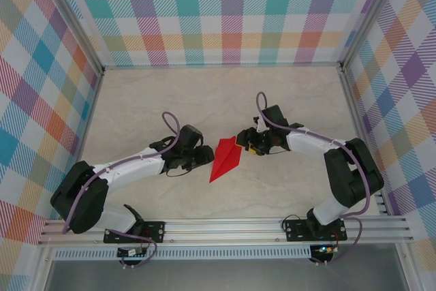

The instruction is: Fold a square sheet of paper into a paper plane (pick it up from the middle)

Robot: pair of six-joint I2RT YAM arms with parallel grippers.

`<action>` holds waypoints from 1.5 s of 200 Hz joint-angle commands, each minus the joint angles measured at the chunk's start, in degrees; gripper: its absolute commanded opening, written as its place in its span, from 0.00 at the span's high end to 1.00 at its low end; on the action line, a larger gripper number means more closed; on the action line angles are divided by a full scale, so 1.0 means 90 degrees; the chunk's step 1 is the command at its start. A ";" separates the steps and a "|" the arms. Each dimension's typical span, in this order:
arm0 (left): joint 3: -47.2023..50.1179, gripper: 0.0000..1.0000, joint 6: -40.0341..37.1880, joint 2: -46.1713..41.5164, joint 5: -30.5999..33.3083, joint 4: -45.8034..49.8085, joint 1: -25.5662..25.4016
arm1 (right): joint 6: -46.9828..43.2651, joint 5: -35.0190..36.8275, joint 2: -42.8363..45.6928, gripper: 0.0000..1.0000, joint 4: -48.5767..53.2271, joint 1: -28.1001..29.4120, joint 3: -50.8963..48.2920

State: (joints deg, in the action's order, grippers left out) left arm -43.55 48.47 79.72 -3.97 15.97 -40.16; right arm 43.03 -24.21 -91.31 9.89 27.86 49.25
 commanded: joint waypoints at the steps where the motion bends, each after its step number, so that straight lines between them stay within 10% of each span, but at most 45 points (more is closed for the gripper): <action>1: -0.0036 0.39 -0.0048 -0.0176 0.0355 0.0316 0.0162 | 0.0357 0.0033 -0.0284 0.48 -0.0383 0.0243 -0.0006; 166: 0.0813 0.00 0.0234 -0.0745 -0.1710 -0.0863 0.1352 | 0.0822 -0.0718 -0.1556 0.73 -0.2534 0.0771 0.0000; 217: 0.1193 0.00 0.0301 -0.1126 -0.2112 -0.1215 0.1522 | 0.1161 -0.0717 -0.1214 0.90 -0.3232 0.0771 -0.0246; 300: 0.1351 0.00 0.0731 -0.1264 -0.3243 -0.2489 0.1660 | 0.1448 -0.2411 -0.0702 0.90 -0.3652 0.0298 0.0536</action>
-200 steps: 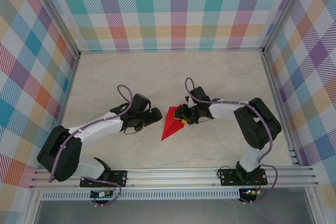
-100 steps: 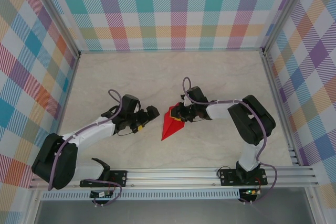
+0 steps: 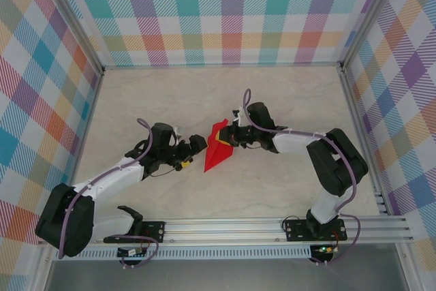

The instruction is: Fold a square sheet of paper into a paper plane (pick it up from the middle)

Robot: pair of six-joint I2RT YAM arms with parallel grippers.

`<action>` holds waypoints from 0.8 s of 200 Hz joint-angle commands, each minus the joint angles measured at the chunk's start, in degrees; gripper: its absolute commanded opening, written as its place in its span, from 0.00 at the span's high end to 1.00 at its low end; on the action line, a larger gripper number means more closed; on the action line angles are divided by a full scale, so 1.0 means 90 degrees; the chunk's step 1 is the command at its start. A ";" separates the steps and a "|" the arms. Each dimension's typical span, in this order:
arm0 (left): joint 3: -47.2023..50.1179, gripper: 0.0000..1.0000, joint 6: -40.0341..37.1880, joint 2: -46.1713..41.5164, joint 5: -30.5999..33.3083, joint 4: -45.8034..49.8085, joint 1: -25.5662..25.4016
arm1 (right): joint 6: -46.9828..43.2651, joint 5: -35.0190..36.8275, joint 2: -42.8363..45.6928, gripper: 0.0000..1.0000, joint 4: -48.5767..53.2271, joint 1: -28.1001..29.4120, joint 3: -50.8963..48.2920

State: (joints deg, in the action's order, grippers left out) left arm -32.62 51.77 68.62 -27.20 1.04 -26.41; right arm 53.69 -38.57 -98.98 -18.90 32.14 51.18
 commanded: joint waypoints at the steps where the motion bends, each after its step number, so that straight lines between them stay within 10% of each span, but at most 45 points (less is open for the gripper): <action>1: 0.0137 0.00 0.0392 -0.0023 -0.0690 -0.0873 0.0132 | 0.0273 -0.0824 0.0149 0.90 -0.0461 -0.0185 0.0330; 82: 0.0353 0.21 0.1565 0.0209 -0.1323 -0.3452 0.0132 | 0.1437 -0.1625 0.0054 0.89 -0.1563 -0.0227 0.0610; 160: 0.0514 0.55 0.1631 -0.0195 -0.0773 -0.3701 0.0133 | 0.1506 -0.1828 0.0097 0.88 -0.1453 -0.0251 0.0457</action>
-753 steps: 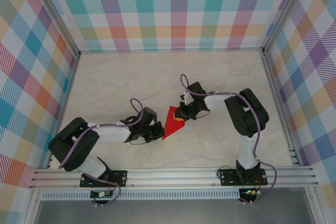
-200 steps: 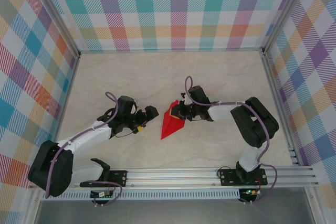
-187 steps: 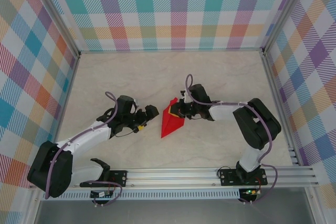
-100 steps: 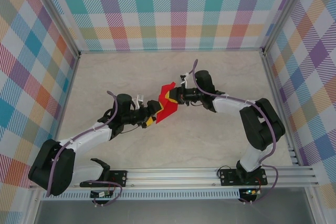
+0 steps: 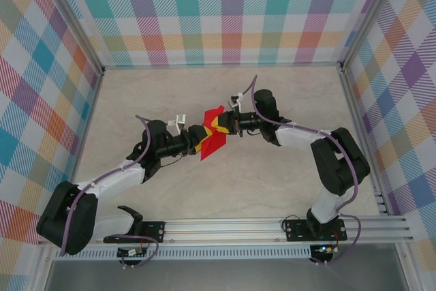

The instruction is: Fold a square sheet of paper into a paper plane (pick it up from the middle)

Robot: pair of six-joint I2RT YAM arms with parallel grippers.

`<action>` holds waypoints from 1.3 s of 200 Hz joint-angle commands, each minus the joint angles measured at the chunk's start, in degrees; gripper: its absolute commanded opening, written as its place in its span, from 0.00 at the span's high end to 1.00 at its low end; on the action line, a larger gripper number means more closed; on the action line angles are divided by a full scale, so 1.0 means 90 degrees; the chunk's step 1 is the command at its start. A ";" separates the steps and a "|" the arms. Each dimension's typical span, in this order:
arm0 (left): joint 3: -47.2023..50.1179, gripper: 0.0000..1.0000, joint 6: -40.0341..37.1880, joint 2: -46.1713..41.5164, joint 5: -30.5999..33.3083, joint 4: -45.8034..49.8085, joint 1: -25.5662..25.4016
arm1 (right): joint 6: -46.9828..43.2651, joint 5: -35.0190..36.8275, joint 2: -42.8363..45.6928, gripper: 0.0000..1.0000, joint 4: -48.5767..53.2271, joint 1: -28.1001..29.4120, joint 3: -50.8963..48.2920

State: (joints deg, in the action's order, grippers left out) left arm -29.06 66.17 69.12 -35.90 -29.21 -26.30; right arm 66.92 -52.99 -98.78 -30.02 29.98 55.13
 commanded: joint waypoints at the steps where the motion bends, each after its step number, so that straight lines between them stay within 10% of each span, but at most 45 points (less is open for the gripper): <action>1: 0.0121 0.56 0.0030 -0.0259 0.0196 -0.0334 0.0120 | 0.0036 -0.0225 0.0076 0.88 -0.0218 -0.0010 0.0017; 100: -0.0130 0.92 -0.0595 -0.0399 0.0356 0.0598 0.0121 | -0.0632 -0.0146 0.0157 0.79 0.0941 -0.0012 0.0182; 134: -0.0704 0.97 -0.1610 -0.0387 0.0678 0.2465 0.0120 | -0.2422 0.1080 0.0776 0.52 0.3535 -0.0011 0.0572; 186: -0.2493 0.98 -0.3629 -0.0016 0.3225 0.6980 -0.0036 | -0.3720 0.3510 0.1751 0.23 0.5576 -0.0010 0.0660; 260: -0.4544 0.97 -0.4126 0.1560 0.7426 0.9554 -0.1261 | -0.3566 0.4770 0.2226 0.12 0.5632 -0.0010 0.0111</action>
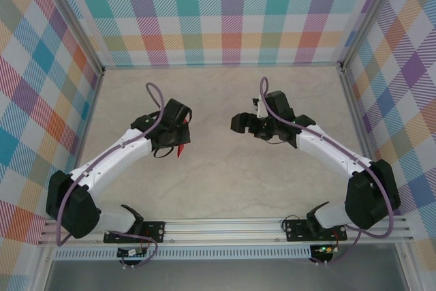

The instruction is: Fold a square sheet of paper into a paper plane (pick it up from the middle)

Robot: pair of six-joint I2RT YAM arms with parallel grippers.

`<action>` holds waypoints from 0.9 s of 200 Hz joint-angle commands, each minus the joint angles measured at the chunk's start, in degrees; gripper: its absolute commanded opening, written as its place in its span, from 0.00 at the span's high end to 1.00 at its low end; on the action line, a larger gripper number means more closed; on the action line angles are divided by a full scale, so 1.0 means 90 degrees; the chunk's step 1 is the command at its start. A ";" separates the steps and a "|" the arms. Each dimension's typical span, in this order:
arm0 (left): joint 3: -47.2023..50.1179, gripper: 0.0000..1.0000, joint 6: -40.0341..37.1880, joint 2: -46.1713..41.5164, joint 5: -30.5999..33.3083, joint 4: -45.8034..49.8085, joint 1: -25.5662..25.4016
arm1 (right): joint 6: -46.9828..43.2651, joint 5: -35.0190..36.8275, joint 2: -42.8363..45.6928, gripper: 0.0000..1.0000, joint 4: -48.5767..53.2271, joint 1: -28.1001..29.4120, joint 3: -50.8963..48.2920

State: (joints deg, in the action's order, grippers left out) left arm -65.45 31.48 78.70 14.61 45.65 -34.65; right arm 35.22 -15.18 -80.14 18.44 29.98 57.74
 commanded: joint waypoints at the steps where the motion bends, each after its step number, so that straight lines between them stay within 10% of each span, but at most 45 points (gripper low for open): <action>1: -0.0511 0.97 -0.0264 0.0525 0.1848 0.1256 -0.0351 | -0.0041 0.0586 0.0159 0.12 0.0247 -0.0010 -0.0181; 50: -0.1083 0.97 -0.0004 0.1994 0.2507 0.1575 -0.0831 | 0.0238 0.1282 0.0269 0.12 0.0605 -0.0010 -0.0311; 91: -0.0706 0.95 -0.0069 0.2623 0.0134 -0.0182 -0.0858 | 0.0240 0.1550 0.0401 0.12 0.0889 -0.0010 -0.0386; 180: -0.0337 0.41 0.0405 0.1733 -0.1745 -0.1341 -0.0552 | 0.0247 0.1311 0.0496 0.12 0.0646 0.0032 -0.0706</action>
State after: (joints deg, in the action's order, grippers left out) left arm -70.52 33.32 100.71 4.86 36.84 -41.32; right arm 37.06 -1.48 -76.03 25.58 30.00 52.34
